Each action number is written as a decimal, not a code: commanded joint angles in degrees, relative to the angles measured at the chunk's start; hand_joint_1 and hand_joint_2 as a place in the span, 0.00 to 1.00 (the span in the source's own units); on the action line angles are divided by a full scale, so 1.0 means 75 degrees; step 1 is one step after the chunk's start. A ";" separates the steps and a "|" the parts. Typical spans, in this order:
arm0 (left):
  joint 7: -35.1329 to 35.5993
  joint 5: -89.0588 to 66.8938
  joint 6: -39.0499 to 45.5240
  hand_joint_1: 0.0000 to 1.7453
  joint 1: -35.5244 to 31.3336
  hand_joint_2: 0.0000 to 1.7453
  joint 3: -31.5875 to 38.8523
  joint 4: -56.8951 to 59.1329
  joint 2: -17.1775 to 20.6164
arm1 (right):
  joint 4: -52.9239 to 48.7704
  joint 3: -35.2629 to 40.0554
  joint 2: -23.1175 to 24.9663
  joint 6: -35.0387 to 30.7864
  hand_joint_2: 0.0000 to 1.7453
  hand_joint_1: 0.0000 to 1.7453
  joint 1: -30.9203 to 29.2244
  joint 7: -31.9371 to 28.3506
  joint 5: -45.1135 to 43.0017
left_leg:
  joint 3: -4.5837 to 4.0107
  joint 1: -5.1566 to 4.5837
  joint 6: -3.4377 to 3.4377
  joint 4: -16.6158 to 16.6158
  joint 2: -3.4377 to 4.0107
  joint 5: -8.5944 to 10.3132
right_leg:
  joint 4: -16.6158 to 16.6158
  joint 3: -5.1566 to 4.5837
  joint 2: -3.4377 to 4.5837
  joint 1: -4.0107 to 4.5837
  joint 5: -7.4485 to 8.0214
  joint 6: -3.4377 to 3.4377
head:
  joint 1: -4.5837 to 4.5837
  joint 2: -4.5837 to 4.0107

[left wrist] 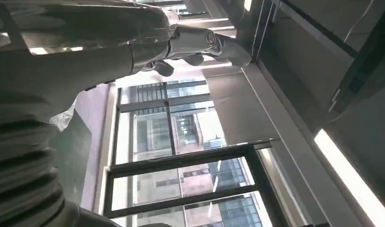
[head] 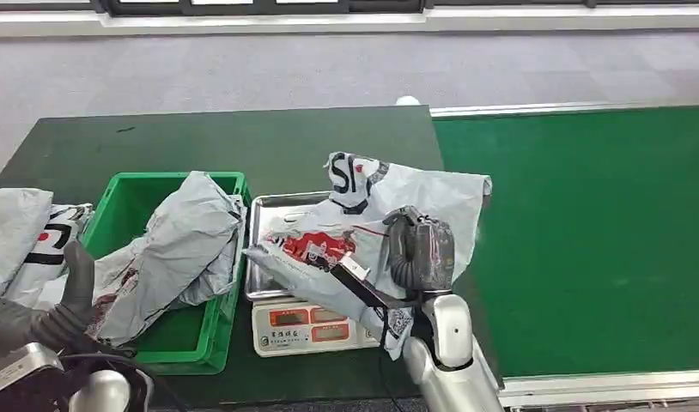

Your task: Moved the parcel from conveyor to table for the left to box.

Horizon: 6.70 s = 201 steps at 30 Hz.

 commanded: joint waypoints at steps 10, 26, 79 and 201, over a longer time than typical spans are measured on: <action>0.0032 -0.0028 -0.0011 0.00 0.0040 1.00 -0.0229 0.0495 -0.0539 | 0.2748 0.0046 0.0274 0.0017 1.00 1.00 -0.0713 -0.0939 -0.0111 | 0.0028 0.0002 -0.0011 -0.0019 0.0002 -0.0001 | -0.0022 0.0026 0.0010 -0.0004 0.0004 0.0009 | 0.0000 0.0000; 0.0032 -0.0005 -0.0011 0.00 0.0180 1.00 -0.0123 0.0341 -0.0539 | 0.2188 0.0224 0.0183 0.0017 1.00 0.00 -0.0494 -0.1301 -0.0046 | 0.0016 0.0000 -0.0011 -0.0008 0.0010 -0.0005 | -0.0010 0.0010 0.0021 -0.0006 0.0001 0.0009 | 0.0000 0.0000; 0.0032 -0.0414 -0.0812 0.00 -0.2815 1.00 -0.3927 0.7355 -0.0314 | -0.6507 -0.0517 0.0693 0.0017 1.00 0.00 0.0766 -0.3461 0.0122 | 0.0017 -0.0008 -0.0013 0.0002 -0.0009 -0.0005 | -0.0004 0.0007 0.0002 -0.0018 0.0005 0.0016 | 0.0000 0.0000; 0.0032 -0.1304 -0.0011 1.00 -0.1191 1.00 0.1073 0.2891 -0.0539 | -0.6644 -0.0785 0.0393 0.0017 1.00 0.00 0.1150 -0.3019 0.0122 | 0.0043 -0.0005 -0.0010 -0.0016 0.0015 -0.0014 | -0.0026 0.0037 0.0028 -0.0007 -0.0001 0.0017 | 0.0000 0.0000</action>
